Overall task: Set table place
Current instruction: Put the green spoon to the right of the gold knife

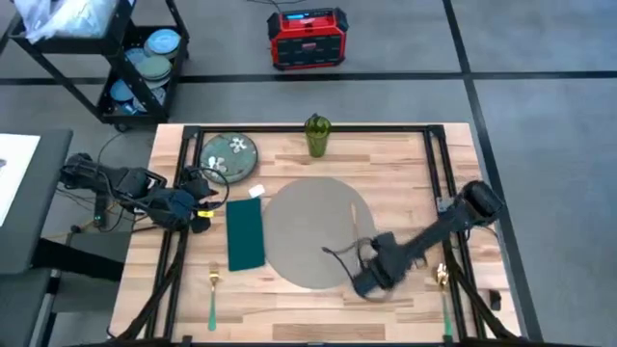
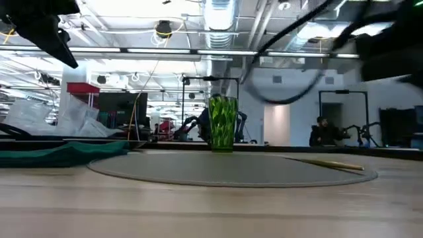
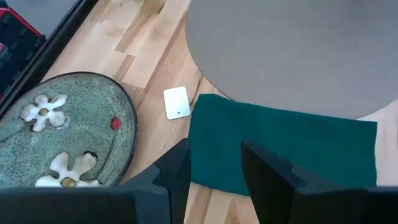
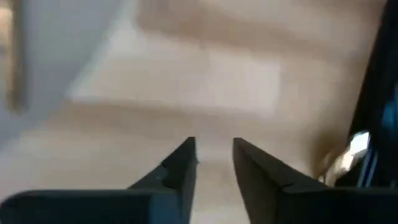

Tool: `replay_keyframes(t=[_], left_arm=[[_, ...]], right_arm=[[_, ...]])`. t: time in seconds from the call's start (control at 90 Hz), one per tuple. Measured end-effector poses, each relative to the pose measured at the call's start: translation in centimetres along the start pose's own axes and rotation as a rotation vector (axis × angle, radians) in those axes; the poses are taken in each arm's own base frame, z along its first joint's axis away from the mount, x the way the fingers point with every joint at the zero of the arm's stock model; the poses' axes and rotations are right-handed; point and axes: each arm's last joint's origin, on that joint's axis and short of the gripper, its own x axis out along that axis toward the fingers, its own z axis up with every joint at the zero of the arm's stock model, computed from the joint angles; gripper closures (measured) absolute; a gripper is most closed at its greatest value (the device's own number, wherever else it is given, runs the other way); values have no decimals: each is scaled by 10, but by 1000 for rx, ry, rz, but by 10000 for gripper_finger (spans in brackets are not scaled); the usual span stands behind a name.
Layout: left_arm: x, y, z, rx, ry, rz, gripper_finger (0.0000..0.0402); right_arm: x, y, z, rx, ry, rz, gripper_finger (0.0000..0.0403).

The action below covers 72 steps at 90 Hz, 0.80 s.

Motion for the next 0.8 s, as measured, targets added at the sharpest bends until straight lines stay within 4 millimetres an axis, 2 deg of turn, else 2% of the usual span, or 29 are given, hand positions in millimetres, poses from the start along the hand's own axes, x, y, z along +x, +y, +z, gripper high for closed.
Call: replay_keyframes(t=[0.178, 0.322, 0.567, 0.8], left_arm=[[0, 0, 0, 16, 0, 0, 279], [0, 0, 0, 28, -2, 0, 279], [0, 0, 1, 24, -6, -3, 279], [0, 0, 1, 13, -7, -3, 279]], right_arm=[[2, -33, -38, 21, 137, -178, 216], [3, -55, -56, -8, 193, -311, 205], [24, -69, -71, -64, 256, -337, 250], [44, -69, -71, -94, 286, -314, 343]])
